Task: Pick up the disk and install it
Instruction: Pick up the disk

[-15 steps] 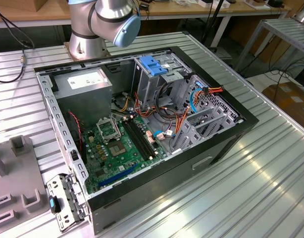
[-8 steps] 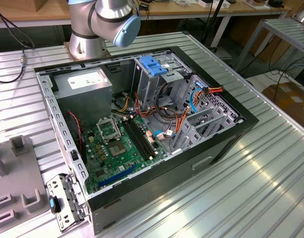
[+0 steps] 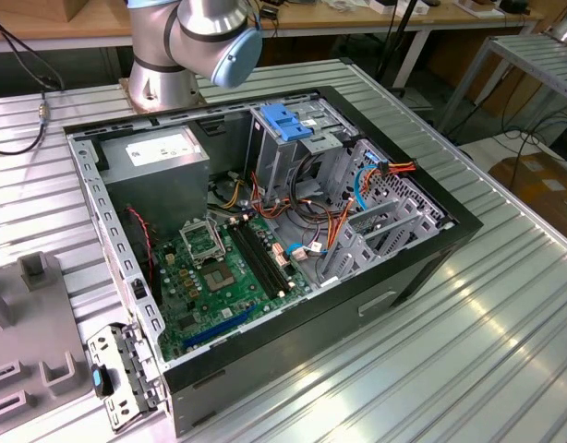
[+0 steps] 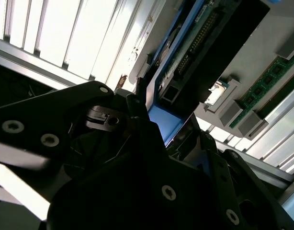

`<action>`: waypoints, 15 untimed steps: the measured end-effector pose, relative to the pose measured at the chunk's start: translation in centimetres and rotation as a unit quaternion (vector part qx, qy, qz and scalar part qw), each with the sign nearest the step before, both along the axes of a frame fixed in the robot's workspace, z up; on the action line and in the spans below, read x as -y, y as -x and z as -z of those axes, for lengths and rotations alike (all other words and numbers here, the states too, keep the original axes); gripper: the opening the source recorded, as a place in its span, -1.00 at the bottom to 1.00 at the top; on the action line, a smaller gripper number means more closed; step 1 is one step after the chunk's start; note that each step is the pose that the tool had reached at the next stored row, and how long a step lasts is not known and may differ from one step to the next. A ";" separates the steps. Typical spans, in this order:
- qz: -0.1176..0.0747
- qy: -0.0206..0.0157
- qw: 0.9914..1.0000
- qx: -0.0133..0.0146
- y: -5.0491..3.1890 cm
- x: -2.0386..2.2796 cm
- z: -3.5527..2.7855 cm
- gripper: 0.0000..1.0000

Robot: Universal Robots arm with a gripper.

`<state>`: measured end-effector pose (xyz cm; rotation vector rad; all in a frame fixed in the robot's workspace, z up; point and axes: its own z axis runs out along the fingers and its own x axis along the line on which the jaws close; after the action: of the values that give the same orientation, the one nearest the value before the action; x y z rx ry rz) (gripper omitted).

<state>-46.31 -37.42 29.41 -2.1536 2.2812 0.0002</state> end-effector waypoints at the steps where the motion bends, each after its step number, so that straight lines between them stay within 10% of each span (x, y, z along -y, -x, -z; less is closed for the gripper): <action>1: 0.000 0.000 1.000 0.000 0.00 0.00 0.00 -0.04; 15: 0.000 0.000 1.000 0.000 0.00 0.00 0.02 -0.25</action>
<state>-46.31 -37.42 29.39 -2.1536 2.2812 0.0002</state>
